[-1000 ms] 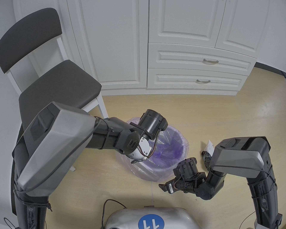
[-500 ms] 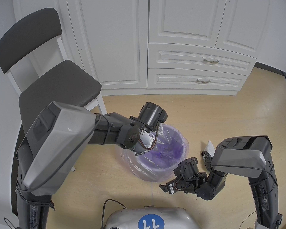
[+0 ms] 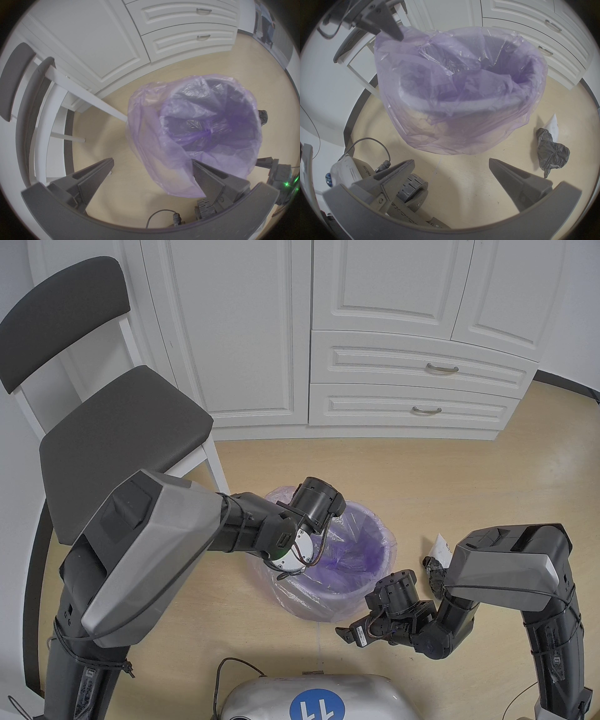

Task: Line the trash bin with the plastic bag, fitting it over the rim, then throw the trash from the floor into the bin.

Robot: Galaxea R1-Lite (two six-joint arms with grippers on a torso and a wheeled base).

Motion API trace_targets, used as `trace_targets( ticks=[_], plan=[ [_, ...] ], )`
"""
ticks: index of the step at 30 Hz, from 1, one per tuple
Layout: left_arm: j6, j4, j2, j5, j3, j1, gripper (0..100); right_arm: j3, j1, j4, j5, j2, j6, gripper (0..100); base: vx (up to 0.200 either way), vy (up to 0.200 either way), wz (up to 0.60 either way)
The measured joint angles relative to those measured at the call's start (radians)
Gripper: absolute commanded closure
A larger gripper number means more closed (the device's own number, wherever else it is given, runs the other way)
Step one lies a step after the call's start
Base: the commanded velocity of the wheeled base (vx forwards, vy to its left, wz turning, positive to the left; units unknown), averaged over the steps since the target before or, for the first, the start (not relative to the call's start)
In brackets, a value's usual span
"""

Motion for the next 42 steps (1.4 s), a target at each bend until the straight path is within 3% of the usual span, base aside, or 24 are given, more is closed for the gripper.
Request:
trace_targets(
  ticks=[8, 17, 25, 34, 42],
  plan=[
    [-0.151, 0.097, -0.028, -0.005, 0.051, 0.018, 0, 0.017, -0.009, 0.000, 0.000, -0.010, -0.033, 0, 0.000, 0.000, 0.00],
    [-0.229, 0.089, -0.044, -0.029, 0.169, 0.017, 0, 0.042, -0.010, -0.001, 0.000, -0.027, -0.047, 0, 0.000, 0.000, 0.00],
    [-0.254, -0.044, 0.013, -0.079, 0.186, 0.029, 0, 0.058, -0.032, -0.001, 0.001, -0.040, -0.085, 0, 0.000, 0.000, 0.00],
    [-0.251, -0.149, 0.081, -0.104, 0.171, 0.097, 0, 0.058, -0.090, -0.001, 0.034, -0.059, -0.119, 0, 0.000, 0.000, 0.00],
    [-0.250, -0.285, 0.130, -0.188, 0.164, 0.149, 0, 0.060, -0.134, 0.001, 0.061, -0.087, -0.136, 0, 0.000, 0.000, 0.00]
  ],
)
